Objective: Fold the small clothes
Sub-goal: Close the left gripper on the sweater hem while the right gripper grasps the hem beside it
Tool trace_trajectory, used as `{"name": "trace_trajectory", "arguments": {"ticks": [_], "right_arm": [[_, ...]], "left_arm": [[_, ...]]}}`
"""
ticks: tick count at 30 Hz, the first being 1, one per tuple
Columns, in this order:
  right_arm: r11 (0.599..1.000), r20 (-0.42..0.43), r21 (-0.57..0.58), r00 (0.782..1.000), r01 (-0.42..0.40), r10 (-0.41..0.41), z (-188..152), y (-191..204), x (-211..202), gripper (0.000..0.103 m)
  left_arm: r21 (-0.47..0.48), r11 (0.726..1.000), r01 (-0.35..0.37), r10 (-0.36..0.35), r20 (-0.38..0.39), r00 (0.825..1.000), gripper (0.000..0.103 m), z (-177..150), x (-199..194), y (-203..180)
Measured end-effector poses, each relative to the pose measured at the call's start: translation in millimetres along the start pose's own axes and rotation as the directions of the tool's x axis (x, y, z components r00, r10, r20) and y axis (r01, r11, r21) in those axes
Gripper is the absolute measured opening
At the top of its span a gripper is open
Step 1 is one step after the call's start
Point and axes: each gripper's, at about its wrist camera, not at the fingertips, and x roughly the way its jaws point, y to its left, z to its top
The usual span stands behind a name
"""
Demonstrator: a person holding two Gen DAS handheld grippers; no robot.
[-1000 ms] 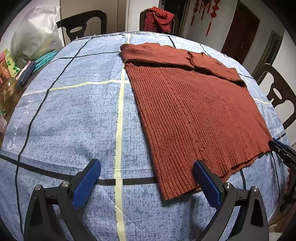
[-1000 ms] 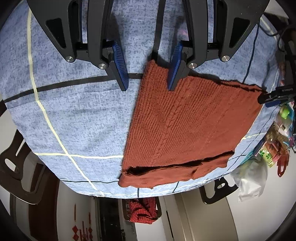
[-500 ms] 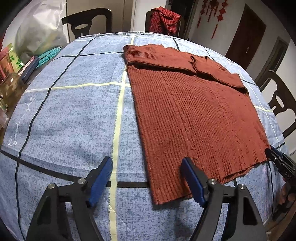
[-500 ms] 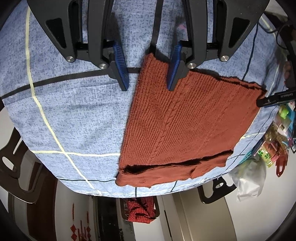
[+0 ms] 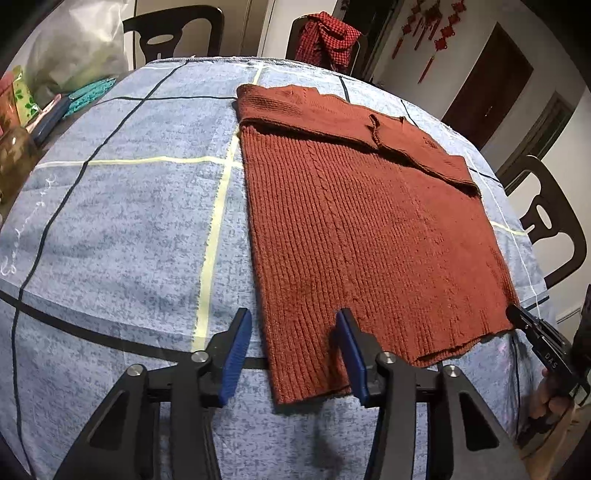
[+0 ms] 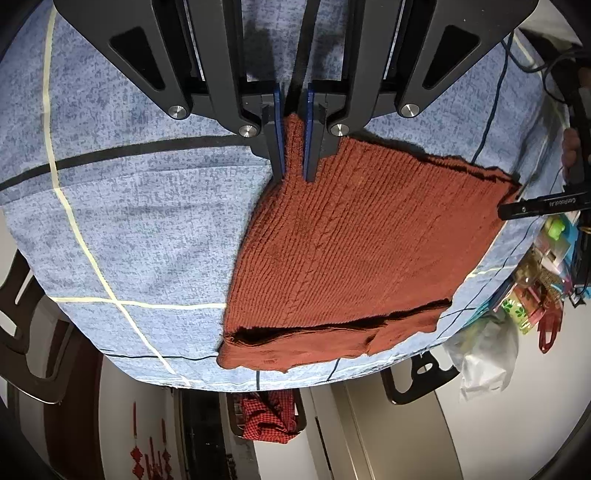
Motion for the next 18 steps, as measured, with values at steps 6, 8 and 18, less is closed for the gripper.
{"name": "trace_trajectory", "arguments": {"ticks": [6,8,18], "right_arm": [[1.0,0.002,0.016,1.0,-0.016,0.016,-0.6,-3.4,-0.1,0.008],[1.0,0.001,0.02,1.0,-0.02,0.02,-0.5,-4.2,-0.1,0.008],[0.999,-0.001,0.026,1.0,-0.028,0.028,-1.0,-4.6,0.0,0.008]], "left_arm": [[-0.02,1.0,0.007,-0.007,0.008,1.0,0.029,-0.4,-0.8,1.7],[-0.039,0.999,0.024,-0.024,0.006,1.0,0.028,-0.2,-1.0,3.9],[-0.056,0.998,0.03,-0.031,-0.007,1.0,0.026,-4.6,-3.6,6.1]]}}
